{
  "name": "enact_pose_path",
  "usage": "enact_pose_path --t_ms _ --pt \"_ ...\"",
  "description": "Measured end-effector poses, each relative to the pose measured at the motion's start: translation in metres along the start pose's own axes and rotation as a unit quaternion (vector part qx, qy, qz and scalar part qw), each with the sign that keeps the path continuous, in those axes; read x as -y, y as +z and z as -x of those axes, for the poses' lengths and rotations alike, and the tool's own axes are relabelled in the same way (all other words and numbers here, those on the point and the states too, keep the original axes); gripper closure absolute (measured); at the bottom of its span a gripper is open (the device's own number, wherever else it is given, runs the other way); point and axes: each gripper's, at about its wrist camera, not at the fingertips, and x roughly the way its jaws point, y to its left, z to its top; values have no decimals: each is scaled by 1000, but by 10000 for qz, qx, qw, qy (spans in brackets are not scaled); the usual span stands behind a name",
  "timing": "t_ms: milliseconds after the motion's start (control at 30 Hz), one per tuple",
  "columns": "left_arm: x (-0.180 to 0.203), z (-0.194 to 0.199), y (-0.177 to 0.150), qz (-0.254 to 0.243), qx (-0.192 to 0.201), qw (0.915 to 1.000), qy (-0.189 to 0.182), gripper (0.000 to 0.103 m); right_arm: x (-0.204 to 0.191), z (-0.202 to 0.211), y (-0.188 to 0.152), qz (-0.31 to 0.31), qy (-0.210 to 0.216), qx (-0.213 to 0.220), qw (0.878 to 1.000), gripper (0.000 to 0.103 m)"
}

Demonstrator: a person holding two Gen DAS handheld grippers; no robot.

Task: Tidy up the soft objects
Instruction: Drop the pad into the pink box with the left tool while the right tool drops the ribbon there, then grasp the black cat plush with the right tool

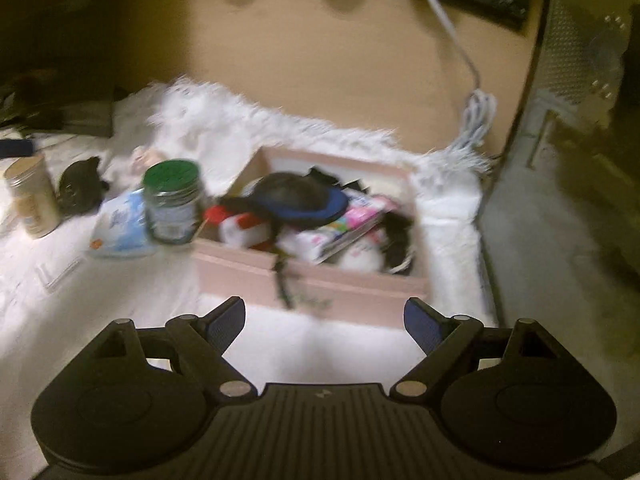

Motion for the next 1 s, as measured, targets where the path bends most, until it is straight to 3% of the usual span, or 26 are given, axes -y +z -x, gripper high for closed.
enact_pose_path --t_ms 67,167,333,433,500,633,733,900,1000 --pt "-32 2 -6 410 -370 9971 531 23 -8 -3 -4 -12 108 -79 9999 16" --pt "-42 -1 -22 557 -732 9950 394 23 -20 -11 -6 -1 248 -227 9994 16" --pt "7 -16 -50 -587 -1170 9910 -271 26 -47 -10 -5 255 477 -159 9984 16" --pt "36 -26 -60 -1656 -1203 9771 -589 28 -62 -4 -7 547 520 -24 9971 16" --pt "43 -41 -64 -2092 -1334 9672 -538 37 -70 0 -11 738 539 36 9958 16" --pt "39 -63 -68 -2089 -1585 9638 -491 41 -79 3 -17 879 534 36 9947 16" --pt "37 -77 -75 -2101 -1804 9599 -444 50 -79 2 -20 791 516 -7 9955 16" --pt "32 -76 -72 -1923 -1898 9622 -348 58 -85 -3 -15 802 493 43 9956 16" --pt "33 -68 -75 -2081 -1871 9595 -332 59 -97 -8 -1 897 692 133 9935 16"
